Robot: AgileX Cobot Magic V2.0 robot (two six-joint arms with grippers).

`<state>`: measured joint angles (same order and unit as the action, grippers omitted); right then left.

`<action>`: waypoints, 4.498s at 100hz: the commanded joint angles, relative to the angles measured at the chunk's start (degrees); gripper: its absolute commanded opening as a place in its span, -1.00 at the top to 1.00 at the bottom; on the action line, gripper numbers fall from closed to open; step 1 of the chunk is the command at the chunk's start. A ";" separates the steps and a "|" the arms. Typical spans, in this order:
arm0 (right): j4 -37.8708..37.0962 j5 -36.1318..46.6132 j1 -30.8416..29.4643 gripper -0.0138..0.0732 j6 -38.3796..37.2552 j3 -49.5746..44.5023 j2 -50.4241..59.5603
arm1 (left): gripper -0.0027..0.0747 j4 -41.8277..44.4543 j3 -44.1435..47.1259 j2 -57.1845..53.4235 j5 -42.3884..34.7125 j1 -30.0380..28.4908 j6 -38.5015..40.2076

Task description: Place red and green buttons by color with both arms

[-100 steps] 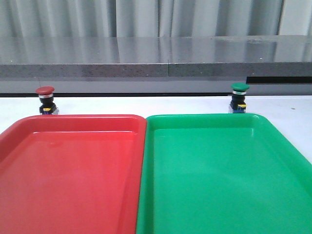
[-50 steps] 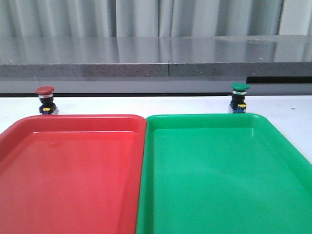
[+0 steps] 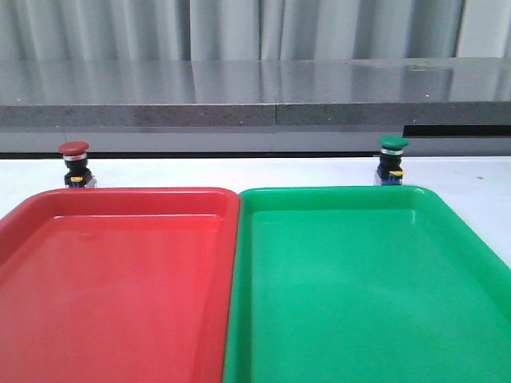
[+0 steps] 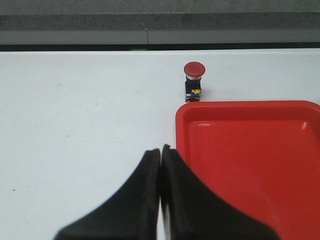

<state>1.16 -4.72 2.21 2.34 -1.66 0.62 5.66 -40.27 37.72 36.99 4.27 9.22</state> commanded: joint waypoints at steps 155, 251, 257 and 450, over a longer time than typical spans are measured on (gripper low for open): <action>0.08 5.08 -0.44 0.84 0.45 0.94 1.12 | -0.66 -3.35 -38.26 53.16 -7.16 2.68 0.39; 0.08 5.08 -0.44 0.84 0.45 0.94 1.12 | -0.65 -2.87 -53.01 79.00 -11.42 4.16 0.39; 0.08 5.08 -0.44 0.84 0.45 0.94 1.12 | -0.60 -2.87 -53.01 79.51 -11.31 4.16 0.39; 0.08 5.08 -0.44 0.84 0.45 0.94 1.12 | 0.64 -12.95 -28.87 57.55 -14.69 16.76 4.20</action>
<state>1.16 -4.72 2.21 2.34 -1.66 0.62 -6.83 -69.83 98.29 28.85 20.32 11.38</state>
